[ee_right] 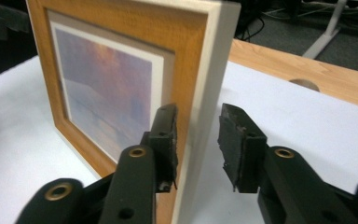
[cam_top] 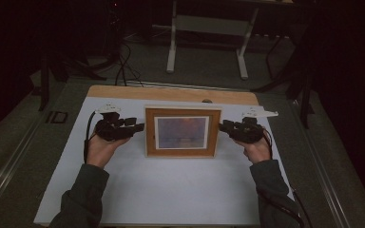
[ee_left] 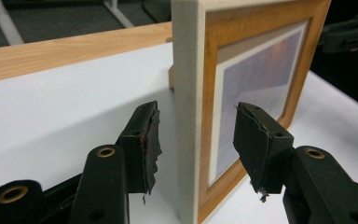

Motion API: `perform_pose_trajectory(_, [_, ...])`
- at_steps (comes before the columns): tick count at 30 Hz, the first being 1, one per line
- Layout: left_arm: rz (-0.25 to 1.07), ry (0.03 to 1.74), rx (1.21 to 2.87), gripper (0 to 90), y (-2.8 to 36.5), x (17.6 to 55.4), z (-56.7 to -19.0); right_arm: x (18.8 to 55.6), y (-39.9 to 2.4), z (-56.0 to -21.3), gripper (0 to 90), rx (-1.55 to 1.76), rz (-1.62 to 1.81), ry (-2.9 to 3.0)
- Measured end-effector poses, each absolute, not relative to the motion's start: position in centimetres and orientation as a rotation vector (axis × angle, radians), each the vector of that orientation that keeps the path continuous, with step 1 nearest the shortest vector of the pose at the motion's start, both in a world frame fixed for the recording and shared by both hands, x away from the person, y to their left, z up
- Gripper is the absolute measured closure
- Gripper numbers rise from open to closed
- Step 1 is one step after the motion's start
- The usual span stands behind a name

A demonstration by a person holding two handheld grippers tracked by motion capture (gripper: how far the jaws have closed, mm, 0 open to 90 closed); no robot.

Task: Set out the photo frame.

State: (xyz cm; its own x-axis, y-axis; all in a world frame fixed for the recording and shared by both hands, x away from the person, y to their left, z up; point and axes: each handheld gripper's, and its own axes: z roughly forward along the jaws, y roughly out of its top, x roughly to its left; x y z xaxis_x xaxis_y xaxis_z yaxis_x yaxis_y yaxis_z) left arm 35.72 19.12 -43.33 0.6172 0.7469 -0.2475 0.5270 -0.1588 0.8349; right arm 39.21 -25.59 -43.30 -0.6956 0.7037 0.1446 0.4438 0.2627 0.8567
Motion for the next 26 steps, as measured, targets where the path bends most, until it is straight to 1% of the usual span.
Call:
perform_pose_trajectory(9, [0.312,1.013,1.906,51.3,19.5,34.0,-44.4,38.4,-26.1,-44.8,76.6,1.066,1.314,2.307])
perform_pose_trajectory(15, [0.319,1.016,1.927,51.2,19.9,32.7,-45.4,38.0,-26.5,-45.9,80.8,1.085,1.285,2.32])
perform_pose_trajectory(20, [0.321,1.026,1.99,51.2,20.0,31.7,-47.5,37.5,-26.5,-47.0,81.9,1.068,1.214,2.355])
perform_pose_trajectory(22, [0.312,1.048,2.0,51.2,20.3,31.2,-48.8,37.3,-26.7,-47.6,82.5,1.076,1.195,2.363])
perform_pose_trajectory(25, [0.343,1.102,2.028,51.1,20.7,30.5,-50.7,36.9,-27.2,-48.6,83.0,1.094,1.148,2.362])
perform_pose_trajectory(26, [0.343,1.102,2.028,51.1,20.7,30.5,-50.7,36.6,-27.4,-49.0,83.0,1.105,1.128,2.354])
